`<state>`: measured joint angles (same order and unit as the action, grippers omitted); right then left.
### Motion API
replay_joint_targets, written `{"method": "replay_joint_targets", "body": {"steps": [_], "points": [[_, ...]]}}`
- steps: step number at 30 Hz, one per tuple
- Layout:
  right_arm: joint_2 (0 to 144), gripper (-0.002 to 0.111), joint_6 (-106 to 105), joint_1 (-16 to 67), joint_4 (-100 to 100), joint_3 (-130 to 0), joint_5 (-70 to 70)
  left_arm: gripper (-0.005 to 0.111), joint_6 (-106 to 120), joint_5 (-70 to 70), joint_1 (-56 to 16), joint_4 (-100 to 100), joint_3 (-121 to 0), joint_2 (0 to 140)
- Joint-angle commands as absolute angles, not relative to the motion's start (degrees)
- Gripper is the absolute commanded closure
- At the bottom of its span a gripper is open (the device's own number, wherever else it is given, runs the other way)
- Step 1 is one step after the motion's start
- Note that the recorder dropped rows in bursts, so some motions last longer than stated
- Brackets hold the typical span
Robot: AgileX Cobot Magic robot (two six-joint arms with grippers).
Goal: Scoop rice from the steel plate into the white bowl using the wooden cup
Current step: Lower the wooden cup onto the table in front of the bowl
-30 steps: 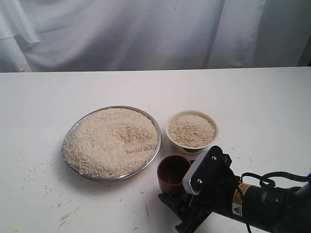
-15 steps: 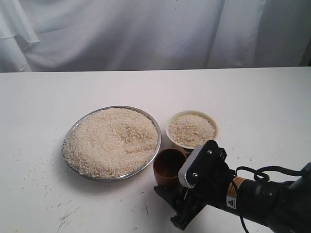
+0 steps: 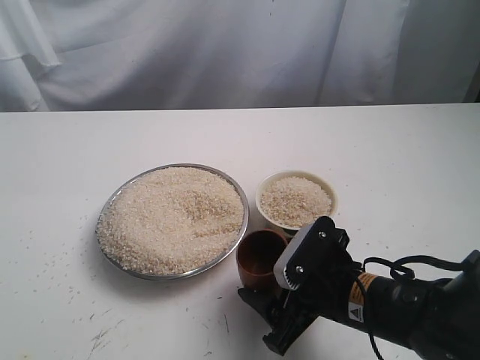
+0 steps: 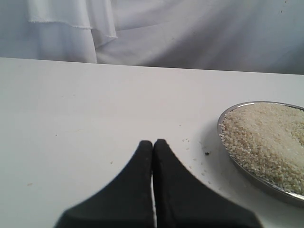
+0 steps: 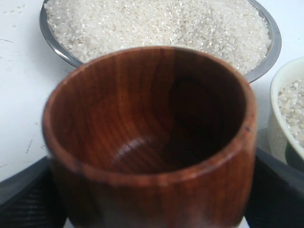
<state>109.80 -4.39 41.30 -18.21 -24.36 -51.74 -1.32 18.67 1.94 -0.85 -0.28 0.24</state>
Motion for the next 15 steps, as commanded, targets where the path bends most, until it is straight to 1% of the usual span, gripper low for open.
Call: {"method": "replay_joint_targets", "body": {"steps": [1, 4, 12, 15], "points": [[109.63, 0.050, -4.15, 41.66, -18.41, -24.65, -52.27, 0.107, -1.35, 18.27, 2.04, -0.92, 0.00, 0.00], [109.63, 0.047, -4.15, 41.66, -18.53, -24.65, -52.27, 0.107, -1.35, 18.27, 2.04, -0.92, 0.00, 0.00], [109.63, 0.029, -3.04, 41.66, -18.53, -24.65, -52.27, 0.107, -1.35, 18.27, 2.04, -0.92, 0.00, 0.00], [109.63, 0.025, -1.42, 41.66, -18.22, -24.65, -52.90, 0.107, -1.35, 18.27, 2.04, -0.92, 0.00, 0.00]]}}
